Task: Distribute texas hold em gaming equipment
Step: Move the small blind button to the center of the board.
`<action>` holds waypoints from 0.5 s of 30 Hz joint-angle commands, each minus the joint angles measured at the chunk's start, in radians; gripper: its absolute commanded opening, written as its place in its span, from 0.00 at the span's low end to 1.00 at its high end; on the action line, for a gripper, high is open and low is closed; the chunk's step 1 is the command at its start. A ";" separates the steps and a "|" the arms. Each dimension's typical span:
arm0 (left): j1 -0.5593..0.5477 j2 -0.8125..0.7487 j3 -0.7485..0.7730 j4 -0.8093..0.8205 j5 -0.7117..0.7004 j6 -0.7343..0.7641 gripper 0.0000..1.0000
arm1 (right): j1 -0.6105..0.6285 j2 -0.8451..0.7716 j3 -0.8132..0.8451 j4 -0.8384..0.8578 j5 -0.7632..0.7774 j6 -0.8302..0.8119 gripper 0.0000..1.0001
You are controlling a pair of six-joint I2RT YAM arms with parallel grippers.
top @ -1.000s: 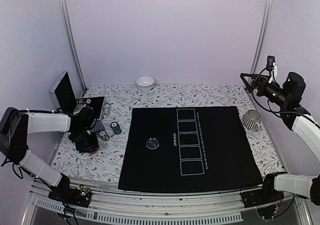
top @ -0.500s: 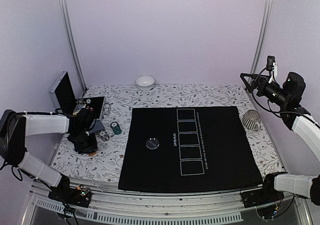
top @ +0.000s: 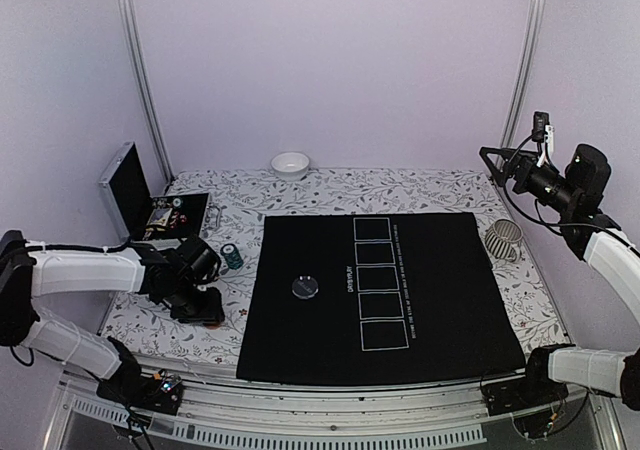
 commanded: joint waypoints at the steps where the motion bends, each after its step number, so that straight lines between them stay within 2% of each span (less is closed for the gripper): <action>1: -0.109 0.093 0.009 0.035 -0.003 0.008 0.40 | -0.004 -0.004 0.002 0.016 -0.020 0.006 0.98; 3: -0.168 0.149 0.041 0.011 -0.033 0.024 0.43 | -0.004 -0.008 0.002 0.016 -0.019 0.006 0.98; 5: -0.193 0.202 0.070 -0.015 -0.048 0.046 0.51 | -0.002 -0.011 0.002 0.016 -0.020 0.005 0.98; 12: -0.196 0.280 0.127 -0.053 -0.031 0.076 0.67 | -0.003 -0.012 0.001 0.015 -0.020 0.005 0.98; 15: -0.194 0.282 0.147 -0.060 -0.042 0.074 0.70 | -0.003 -0.011 0.002 0.016 -0.020 0.004 0.98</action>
